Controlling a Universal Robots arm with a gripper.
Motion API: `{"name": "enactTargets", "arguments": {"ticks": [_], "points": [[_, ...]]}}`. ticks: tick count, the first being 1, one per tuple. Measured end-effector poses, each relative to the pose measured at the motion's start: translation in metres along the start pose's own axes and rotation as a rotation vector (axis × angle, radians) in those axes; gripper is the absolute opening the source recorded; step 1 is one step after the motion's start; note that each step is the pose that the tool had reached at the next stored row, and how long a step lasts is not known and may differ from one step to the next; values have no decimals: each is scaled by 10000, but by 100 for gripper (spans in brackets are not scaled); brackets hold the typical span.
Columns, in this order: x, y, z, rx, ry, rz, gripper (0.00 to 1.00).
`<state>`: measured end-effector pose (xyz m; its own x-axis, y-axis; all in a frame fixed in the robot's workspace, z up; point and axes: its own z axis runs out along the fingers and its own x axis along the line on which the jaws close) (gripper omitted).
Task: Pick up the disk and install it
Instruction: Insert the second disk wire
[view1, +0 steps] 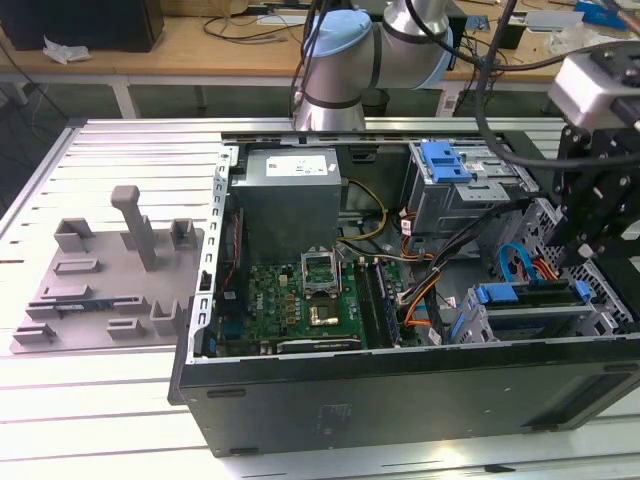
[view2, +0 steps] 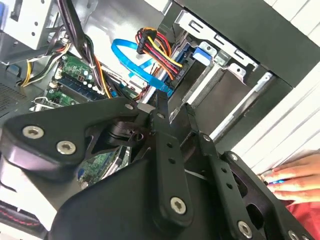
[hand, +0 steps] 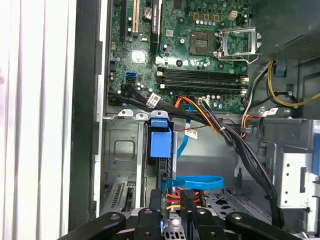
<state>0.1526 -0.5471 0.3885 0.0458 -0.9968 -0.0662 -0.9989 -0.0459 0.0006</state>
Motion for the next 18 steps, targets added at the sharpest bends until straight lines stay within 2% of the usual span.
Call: {"name": "enactTargets", "arguments": {"ticks": [3,5,6,7,8,9,10,13,18], "points": [[-5,4,-74,1,21,1,30],[-15,24,-111,-2,83,0,30],[-23,39,-120,-4,138,1,30],[-43,65,-126,-10,260,-1,22],[-61,83,-125,-14,351,-5,15],[-73,93,-124,-17,404,-8,11],[-85,103,-124,-20,462,-13,11],[-90,107,-124,-23,514,-28,11],[-90,107,-123,-26,552,-43,11]]}}
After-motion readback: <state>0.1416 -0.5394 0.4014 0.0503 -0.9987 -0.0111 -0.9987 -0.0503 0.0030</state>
